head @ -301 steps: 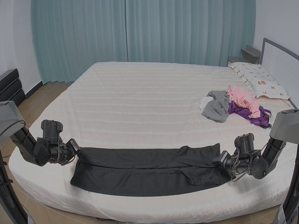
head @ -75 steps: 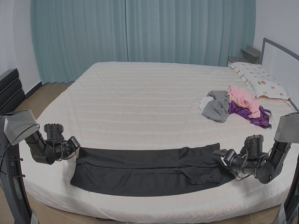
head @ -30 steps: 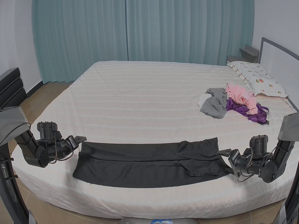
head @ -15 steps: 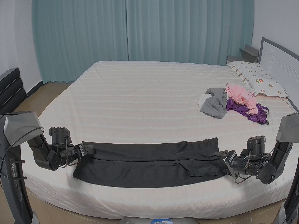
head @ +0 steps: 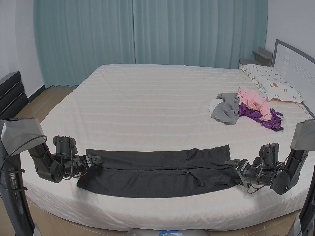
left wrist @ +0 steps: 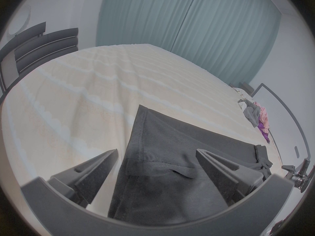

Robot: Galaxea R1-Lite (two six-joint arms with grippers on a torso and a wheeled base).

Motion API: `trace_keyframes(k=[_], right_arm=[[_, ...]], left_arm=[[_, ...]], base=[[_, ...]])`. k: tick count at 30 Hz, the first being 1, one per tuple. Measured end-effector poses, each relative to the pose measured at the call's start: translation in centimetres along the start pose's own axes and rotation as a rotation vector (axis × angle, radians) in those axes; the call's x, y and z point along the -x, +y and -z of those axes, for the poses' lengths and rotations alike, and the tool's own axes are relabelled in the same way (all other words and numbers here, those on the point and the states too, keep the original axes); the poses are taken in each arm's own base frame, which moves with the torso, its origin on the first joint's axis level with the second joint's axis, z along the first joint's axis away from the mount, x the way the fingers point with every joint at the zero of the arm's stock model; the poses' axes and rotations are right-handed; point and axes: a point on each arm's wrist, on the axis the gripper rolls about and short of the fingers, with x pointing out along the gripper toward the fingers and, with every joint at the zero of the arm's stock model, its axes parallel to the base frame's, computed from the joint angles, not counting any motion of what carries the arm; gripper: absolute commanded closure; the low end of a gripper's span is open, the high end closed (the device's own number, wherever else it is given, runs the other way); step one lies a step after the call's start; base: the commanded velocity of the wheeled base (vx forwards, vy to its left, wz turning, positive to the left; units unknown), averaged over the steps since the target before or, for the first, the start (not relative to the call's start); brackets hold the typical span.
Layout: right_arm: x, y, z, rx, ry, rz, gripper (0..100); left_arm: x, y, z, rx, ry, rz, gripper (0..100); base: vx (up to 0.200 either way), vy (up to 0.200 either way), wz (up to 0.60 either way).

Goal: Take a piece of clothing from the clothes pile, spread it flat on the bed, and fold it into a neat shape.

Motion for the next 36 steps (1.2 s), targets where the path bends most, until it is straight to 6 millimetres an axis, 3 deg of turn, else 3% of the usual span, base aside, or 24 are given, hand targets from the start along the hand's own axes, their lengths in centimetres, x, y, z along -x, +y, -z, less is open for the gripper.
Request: trace_keyframes(k=[18, 19, 36], right_arm=[[0.5, 0.4, 0.1, 0.013, -0.002, -0.012, 0], [0.6, 0.4, 0.2, 0.013, -0.003, -0.013, 0], [0.6, 0.4, 0.0, 0.011, -0.007, -0.014, 0]], left_arm=[[-0.4, -0.1, 0.7, -0.019, 0.021, -0.014, 0], [-0.4, -0.1, 0.8, -0.020, 0.026, -0.015, 100], [0.0, -0.7, 0.5, -0.019, 0.009, -0.001, 100]], base=[[0.000, 0.000, 0.00], [0.000, 0.000, 0.00], [0.000, 0.000, 0.00]])
